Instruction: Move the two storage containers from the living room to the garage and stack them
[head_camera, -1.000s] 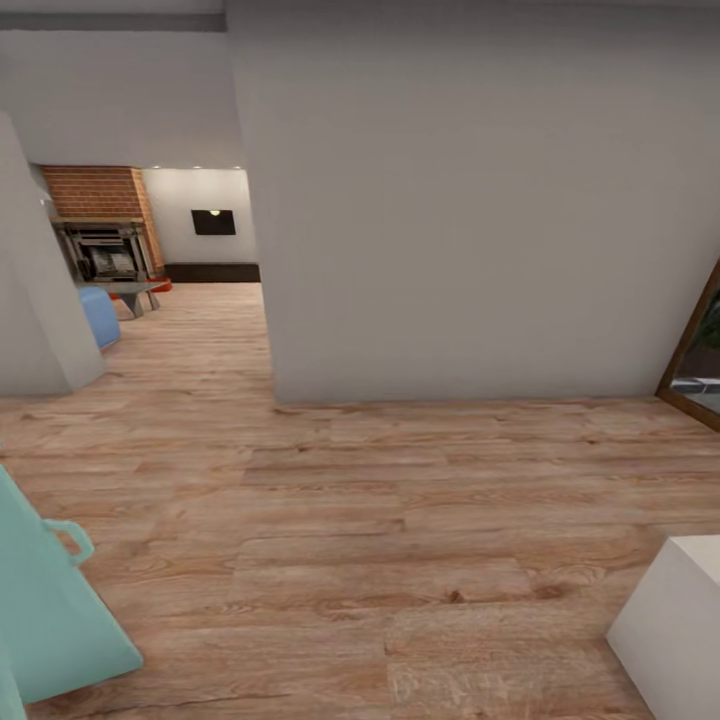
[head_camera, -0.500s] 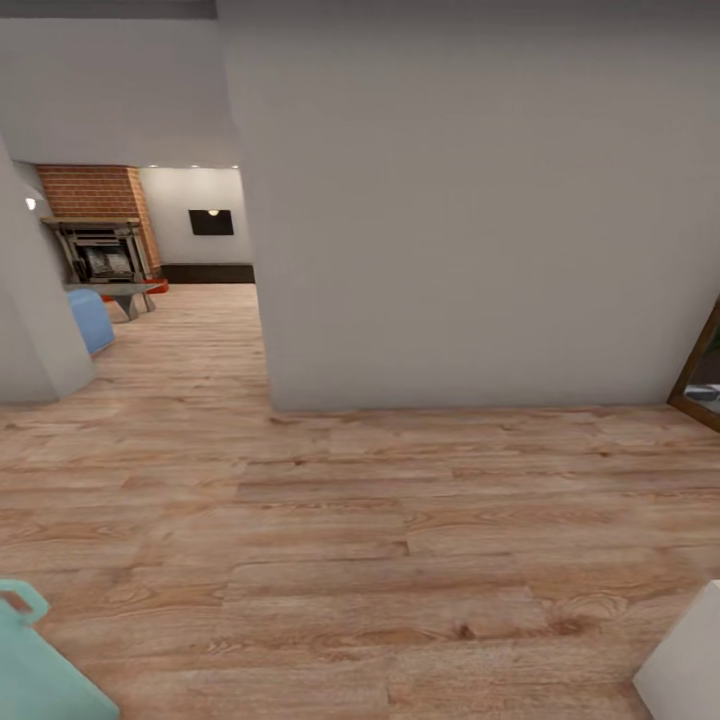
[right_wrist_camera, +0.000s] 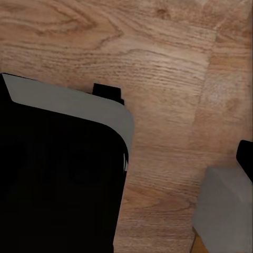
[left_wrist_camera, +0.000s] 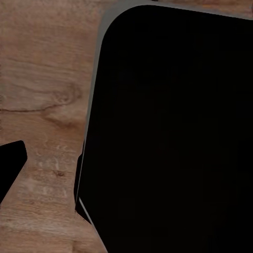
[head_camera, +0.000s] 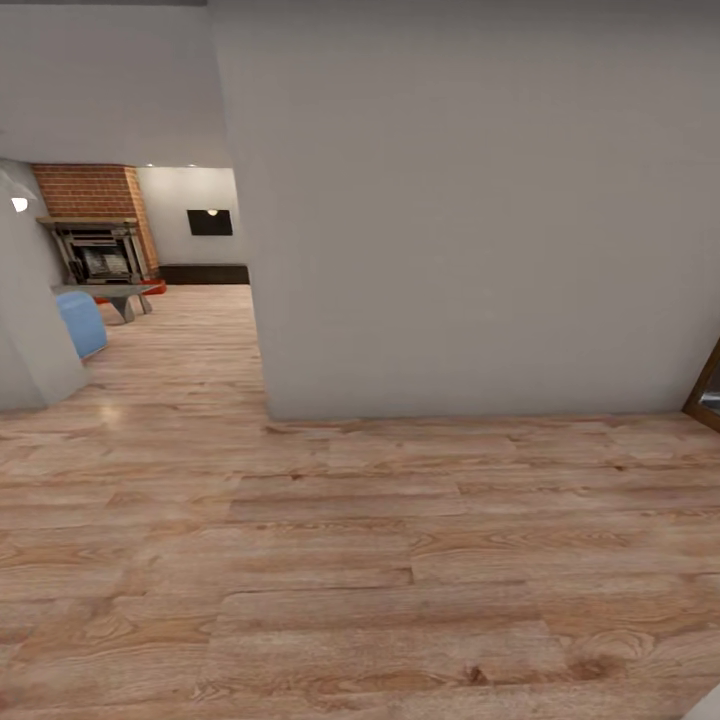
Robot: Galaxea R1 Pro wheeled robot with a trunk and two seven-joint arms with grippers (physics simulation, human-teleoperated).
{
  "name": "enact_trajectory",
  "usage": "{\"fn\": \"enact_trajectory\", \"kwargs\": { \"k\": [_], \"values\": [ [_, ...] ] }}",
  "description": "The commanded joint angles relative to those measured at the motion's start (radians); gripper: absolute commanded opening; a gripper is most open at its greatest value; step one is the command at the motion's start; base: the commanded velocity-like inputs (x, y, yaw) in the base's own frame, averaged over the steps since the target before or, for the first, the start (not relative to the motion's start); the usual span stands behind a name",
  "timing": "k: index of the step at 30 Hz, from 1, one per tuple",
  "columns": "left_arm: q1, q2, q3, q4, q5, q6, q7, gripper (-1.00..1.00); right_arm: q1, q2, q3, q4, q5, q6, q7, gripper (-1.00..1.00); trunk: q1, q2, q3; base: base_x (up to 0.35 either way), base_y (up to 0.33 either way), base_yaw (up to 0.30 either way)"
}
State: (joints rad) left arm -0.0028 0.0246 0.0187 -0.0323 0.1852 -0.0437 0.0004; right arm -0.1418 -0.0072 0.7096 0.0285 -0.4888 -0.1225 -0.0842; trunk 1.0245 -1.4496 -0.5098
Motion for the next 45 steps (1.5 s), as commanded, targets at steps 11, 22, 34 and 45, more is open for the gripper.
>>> {"fn": "enact_trajectory", "kwargs": {
  "k": [11, 22, 34, 45],
  "values": [
    [0.000, 0.000, 0.001, 0.000, 0.005, -0.003, 0.000, 1.00, -0.001, 0.000, 0.008, 0.002, -0.010, -0.005, 0.000, 1.00, 0.001, 0.000, -0.001, 0.322, 0.000, 0.238],
    [0.000, 0.000, 0.001, 0.000, 0.005, -0.004, 0.000, 1.00, -0.001, 0.000, 0.008, 0.002, -0.008, -0.005, 0.000, 1.00, 0.001, 0.000, -0.001, 0.322, 0.000, 0.073],
    [0.000, 0.000, 0.001, 0.000, 0.005, -0.004, 0.001, 1.00, -0.001, 0.000, 0.008, 0.002, -0.008, -0.005, 0.000, 1.00, 0.001, 0.000, -0.001, 0.321, 0.000, 0.000],
    [0.000, 0.000, 0.001, 0.000, 0.005, -0.004, -0.001, 1.00, -0.001, 0.000, 0.008, 0.002, -0.008, -0.005, 0.000, 1.00, 0.001, 0.000, -0.001, 0.321, 0.000, 0.092]
  ]
}}
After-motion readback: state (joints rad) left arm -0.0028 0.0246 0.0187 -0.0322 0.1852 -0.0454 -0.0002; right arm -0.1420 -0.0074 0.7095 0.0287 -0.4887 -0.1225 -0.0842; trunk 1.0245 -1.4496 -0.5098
